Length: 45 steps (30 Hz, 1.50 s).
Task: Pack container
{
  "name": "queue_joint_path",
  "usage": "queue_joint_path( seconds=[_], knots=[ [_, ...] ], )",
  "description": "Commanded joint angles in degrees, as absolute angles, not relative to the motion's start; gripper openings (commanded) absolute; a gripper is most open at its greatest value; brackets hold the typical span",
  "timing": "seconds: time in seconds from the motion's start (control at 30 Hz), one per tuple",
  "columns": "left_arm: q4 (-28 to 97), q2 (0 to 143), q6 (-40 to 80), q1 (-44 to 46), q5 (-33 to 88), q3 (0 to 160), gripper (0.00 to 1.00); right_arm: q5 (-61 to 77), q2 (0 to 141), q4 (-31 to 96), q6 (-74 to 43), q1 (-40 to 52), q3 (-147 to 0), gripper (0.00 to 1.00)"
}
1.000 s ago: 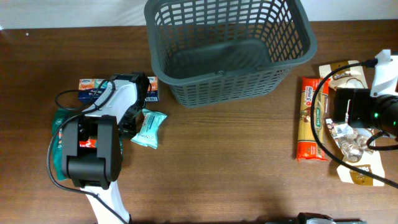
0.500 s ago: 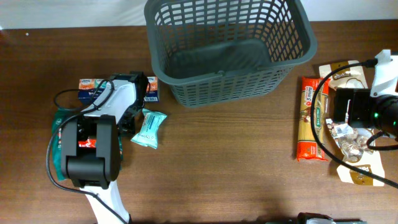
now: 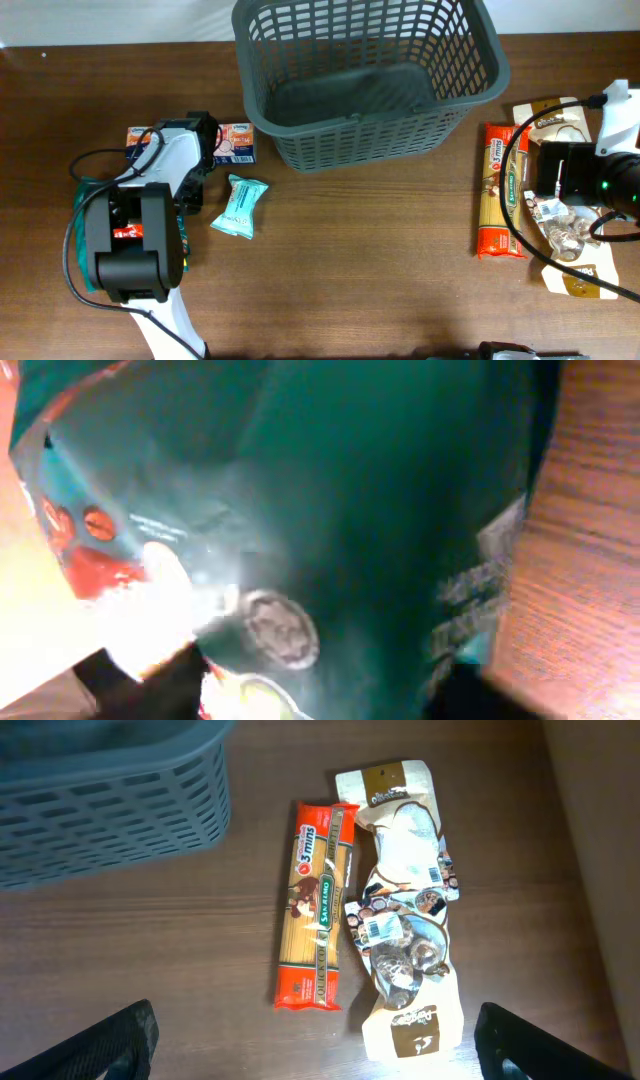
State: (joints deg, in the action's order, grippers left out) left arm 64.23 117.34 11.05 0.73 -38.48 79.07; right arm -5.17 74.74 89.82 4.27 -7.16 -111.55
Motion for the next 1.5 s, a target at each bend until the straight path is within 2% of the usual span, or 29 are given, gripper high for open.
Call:
queue_joint_path(
  seconds=[0.0, 0.1, 0.13, 0.2, 0.77, 1.2, 1.47],
  knots=[
    [63.37, 118.06, 11.55, 0.36, -38.74, 78.67, 0.43, -6.28, 74.41, 89.82, 3.60, -7.53, -112.51, 0.99],
    [63.07, 118.06, 11.66, 0.36, -38.76, 78.67, 0.38, -6.28, 74.41, 89.82, 3.60, -7.53, -112.51, 0.99],
    [62.76, 118.06, 12.43, 0.36, -38.81, 78.67, 0.30, -6.28, 74.41, 89.82, 3.60, -7.53, -112.51, 0.99],
    [62.54, 118.06, 12.80, 0.36, -38.76, 78.67, 0.02, -6.28, 74.41, 89.82, 3.60, -7.53, -112.51, 0.99],
    [63.09, 116.75, 13.28, 0.58, -38.63, 78.70, 0.02, -6.28, 74.41, 89.82, 3.60, -7.53, -112.51, 0.99],
    [63.00, 98.70, 13.45, 1.10, -38.61, 78.85, 0.02, -6.28, 74.41, 89.82, 3.60, -7.53, -112.51, 0.99],
    [63.16, 95.02, 13.45, 1.10, -38.50, 78.83, 0.02, -6.28, 74.41, 89.82, 3.60, -7.53, -112.51, 0.99]
  ],
)
